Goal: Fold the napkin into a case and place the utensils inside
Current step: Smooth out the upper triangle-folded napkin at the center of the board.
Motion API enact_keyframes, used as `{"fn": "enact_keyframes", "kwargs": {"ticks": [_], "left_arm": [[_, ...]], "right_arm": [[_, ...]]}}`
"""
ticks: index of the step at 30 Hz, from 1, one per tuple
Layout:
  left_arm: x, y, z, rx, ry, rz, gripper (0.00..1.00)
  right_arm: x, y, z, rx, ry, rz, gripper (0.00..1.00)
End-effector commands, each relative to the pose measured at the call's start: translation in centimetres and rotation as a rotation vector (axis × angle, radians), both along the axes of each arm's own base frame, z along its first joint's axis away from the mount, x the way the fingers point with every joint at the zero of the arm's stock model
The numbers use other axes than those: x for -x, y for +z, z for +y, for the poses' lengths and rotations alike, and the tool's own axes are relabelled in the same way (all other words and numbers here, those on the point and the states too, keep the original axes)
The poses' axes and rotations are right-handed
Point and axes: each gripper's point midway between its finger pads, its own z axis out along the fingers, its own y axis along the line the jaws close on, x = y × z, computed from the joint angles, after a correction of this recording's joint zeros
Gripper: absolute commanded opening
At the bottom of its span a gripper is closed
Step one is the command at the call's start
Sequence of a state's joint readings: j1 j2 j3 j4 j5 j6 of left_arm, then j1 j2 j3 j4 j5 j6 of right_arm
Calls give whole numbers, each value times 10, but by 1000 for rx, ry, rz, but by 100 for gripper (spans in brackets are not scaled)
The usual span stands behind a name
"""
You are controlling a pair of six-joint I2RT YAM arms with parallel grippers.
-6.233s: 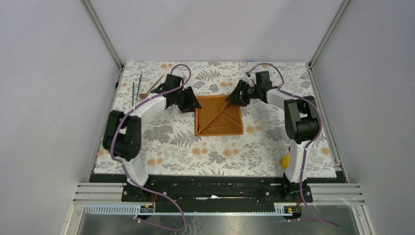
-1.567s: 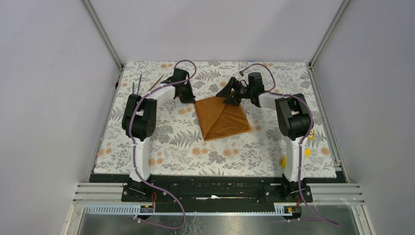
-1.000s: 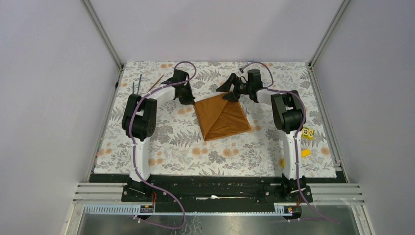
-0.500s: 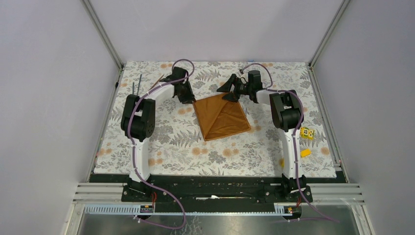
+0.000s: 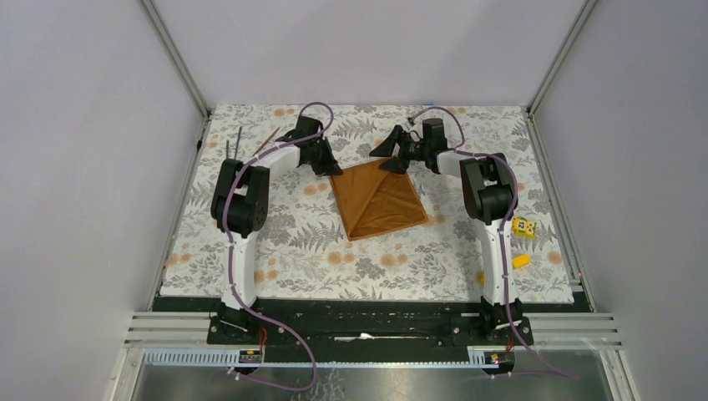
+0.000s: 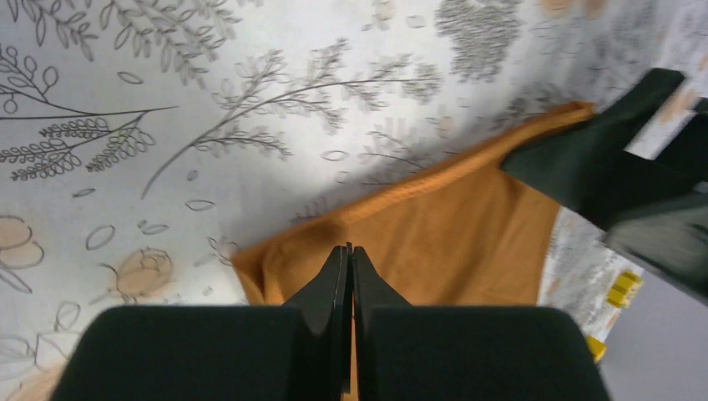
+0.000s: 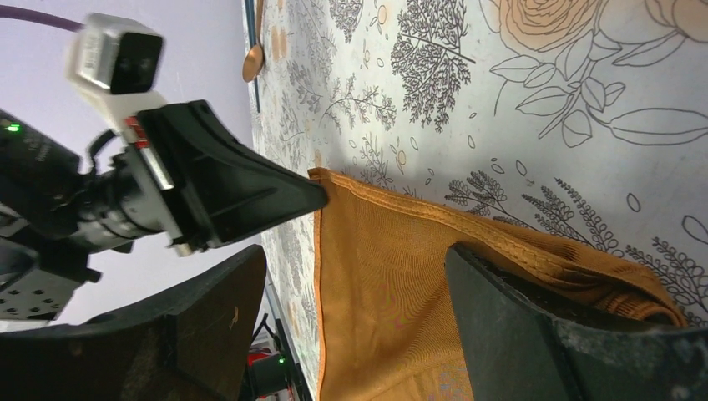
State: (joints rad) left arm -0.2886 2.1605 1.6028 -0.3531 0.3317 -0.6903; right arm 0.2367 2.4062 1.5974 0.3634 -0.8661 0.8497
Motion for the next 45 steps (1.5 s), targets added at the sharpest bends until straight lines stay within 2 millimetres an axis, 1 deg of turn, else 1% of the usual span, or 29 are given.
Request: {"fn": "enact_keyframes", "kwargs": {"ticks": [1, 4, 5, 7, 10, 12, 14, 17, 22, 26, 28, 30, 33, 36, 39, 41, 45], "left_arm": [[3, -33, 13, -22, 40, 46, 0], [14, -46, 21, -23, 69, 79, 0], [16, -46, 23, -20, 72, 79, 0], [20, -47, 25, -22, 84, 83, 0], [23, -48, 25, -16, 94, 84, 0], [26, -50, 27, -20, 101, 87, 0], [29, -56, 29, -27, 107, 99, 0], [32, -61, 30, -25, 118, 115, 0], [32, -61, 31, -26, 129, 116, 0], [33, -63, 35, -46, 138, 121, 0], [34, -65, 36, -48, 139, 126, 0], [35, -67, 36, -46, 137, 132, 0], [36, -69, 36, -49, 137, 134, 0], [35, -70, 37, -50, 138, 137, 0], [35, -69, 37, -51, 137, 137, 0], [35, -70, 38, -54, 137, 137, 0], [34, -71, 39, -56, 139, 140, 0]], "right_arm": [[1, 34, 11, 17, 52, -45, 86], [14, 64, 18, 26, 59, -68, 88], [22, 69, 19, 31, 58, -64, 88], [45, 79, 32, 35, 93, -72, 89], [90, 85, 58, 36, 174, -77, 89], [119, 82, 78, 13, 223, -63, 88], [145, 76, 91, -4, 262, -38, 88], [169, 64, 101, -21, 297, -4, 87], [197, 46, 104, -71, 340, 63, 83], [219, 25, 94, -63, 347, 116, 80], [229, 19, 89, -53, 354, 129, 78], [238, 22, 86, -52, 364, 126, 77], [240, 37, 84, -33, 370, 81, 78], [235, 56, 86, -21, 375, 35, 78], [227, 69, 88, 2, 369, -4, 78], [221, 71, 91, 11, 359, -19, 79], [217, 61, 99, -22, 361, 14, 78]]}}
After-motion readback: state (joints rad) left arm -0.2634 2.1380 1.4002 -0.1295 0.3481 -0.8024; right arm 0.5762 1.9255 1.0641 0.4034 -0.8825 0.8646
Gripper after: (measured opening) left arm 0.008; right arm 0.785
